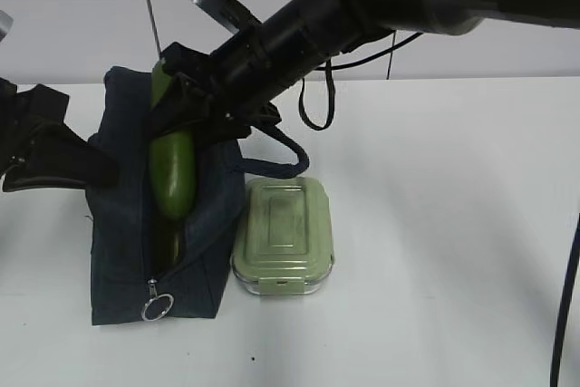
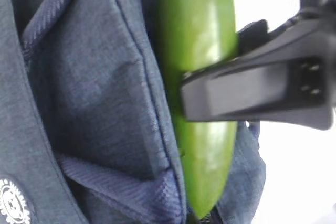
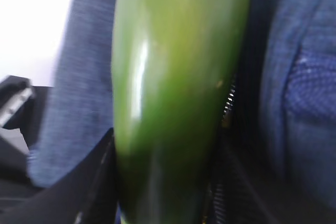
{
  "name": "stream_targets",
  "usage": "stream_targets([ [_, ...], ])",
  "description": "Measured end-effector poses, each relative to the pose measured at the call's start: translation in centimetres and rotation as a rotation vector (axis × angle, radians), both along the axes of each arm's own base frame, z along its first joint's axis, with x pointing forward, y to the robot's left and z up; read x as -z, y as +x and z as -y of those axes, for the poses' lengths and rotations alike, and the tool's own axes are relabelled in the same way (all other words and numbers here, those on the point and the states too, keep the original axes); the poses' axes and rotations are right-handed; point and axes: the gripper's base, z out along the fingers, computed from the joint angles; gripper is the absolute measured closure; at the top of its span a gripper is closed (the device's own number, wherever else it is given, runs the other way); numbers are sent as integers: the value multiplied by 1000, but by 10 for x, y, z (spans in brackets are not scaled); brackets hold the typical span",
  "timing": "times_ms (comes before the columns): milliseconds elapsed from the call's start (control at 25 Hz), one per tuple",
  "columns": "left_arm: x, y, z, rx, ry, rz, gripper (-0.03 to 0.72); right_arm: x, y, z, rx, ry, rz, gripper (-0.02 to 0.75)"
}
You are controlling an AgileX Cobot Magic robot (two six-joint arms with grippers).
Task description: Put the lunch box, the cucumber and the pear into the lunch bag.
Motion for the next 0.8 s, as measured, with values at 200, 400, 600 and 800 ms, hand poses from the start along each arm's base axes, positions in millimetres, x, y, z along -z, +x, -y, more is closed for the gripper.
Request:
stream_targets([
  [200,0,0,0,0,0,0,703,9,-1,-2,-24,-17,-22,334],
  [400,0,0,0,0,0,0,703,9,-4,-2,-53,-18,-37,230],
  [600,0,0,0,0,0,0,703,3,-6,-2,-91,-21,-35,212],
  [800,0,0,0,0,1,1,703,-25,-2,-1,-155,-52,69,212],
])
